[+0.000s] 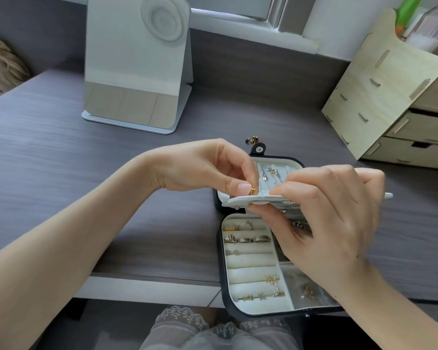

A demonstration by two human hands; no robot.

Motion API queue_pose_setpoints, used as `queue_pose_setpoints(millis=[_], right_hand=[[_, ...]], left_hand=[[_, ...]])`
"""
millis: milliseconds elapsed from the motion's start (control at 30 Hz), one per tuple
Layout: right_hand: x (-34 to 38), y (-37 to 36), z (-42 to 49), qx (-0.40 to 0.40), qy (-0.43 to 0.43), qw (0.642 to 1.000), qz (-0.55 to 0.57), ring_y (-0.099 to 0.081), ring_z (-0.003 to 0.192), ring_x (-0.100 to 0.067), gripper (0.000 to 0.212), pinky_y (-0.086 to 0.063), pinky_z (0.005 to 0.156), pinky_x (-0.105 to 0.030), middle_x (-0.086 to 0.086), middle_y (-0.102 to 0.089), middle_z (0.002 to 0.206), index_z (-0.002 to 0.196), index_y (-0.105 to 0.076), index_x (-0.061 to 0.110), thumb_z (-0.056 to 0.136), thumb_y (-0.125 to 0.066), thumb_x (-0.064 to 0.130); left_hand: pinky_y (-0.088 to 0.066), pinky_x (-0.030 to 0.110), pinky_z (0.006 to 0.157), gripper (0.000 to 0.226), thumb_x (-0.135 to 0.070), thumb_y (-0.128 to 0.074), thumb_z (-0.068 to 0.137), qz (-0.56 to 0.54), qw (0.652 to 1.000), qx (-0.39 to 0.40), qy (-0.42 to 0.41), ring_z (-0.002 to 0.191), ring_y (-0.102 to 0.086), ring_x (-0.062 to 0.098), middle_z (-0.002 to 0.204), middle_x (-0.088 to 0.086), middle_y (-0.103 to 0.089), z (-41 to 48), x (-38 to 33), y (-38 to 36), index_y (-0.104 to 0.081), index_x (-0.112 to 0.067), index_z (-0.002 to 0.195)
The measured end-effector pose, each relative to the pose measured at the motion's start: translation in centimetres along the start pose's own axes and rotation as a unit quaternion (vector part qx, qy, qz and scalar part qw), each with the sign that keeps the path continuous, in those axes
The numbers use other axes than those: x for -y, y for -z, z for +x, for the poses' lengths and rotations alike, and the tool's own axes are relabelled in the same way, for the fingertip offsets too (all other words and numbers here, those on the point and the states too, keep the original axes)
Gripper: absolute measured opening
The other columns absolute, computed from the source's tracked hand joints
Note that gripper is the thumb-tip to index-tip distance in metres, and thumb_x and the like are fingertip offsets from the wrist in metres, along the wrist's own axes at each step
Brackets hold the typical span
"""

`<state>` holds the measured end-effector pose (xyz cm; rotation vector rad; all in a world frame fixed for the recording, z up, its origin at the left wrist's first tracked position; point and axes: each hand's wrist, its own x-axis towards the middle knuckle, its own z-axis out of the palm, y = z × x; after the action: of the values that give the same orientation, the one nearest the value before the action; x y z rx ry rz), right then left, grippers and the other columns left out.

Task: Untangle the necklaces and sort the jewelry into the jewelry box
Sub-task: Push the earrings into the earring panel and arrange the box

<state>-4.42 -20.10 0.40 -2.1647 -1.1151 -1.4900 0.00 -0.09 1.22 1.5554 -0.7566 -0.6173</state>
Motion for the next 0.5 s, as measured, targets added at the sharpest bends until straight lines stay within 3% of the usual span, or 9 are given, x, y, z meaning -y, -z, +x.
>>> queue_pose_setpoints(millis=[300,500], right_hand=[[0.1,0.0,0.0,0.006,0.000,1.000,0.002,-0.052,0.076,-0.017,0.027,-0.026,0.070,-0.035,0.003,-0.067,0.079,0.085,-0.053,0.021,0.079,-0.073,0.038],[0.0,0.1,0.0,0.009,0.009,1.000,0.009,-0.052,0.076,-0.016,0.026,-0.026,0.070,-0.034,0.003,-0.066,0.079,0.084,-0.053,0.021,0.078,-0.072,0.038]], left_hand=[[-0.045,0.021,0.067,0.010,-0.015,-0.066,0.079,0.057,0.998,0.006,0.008,0.070,-0.054,0.013,0.076,-0.003,-0.062,-0.5,-0.8,0.3,-0.069,-0.024,0.075],[-0.043,0.019,0.064,0.012,-0.004,-0.060,0.085,0.119,0.992,0.038,0.018,0.067,-0.051,0.009,0.073,-0.007,-0.057,-0.5,-1.6,0.2,-0.060,-0.011,0.077]])
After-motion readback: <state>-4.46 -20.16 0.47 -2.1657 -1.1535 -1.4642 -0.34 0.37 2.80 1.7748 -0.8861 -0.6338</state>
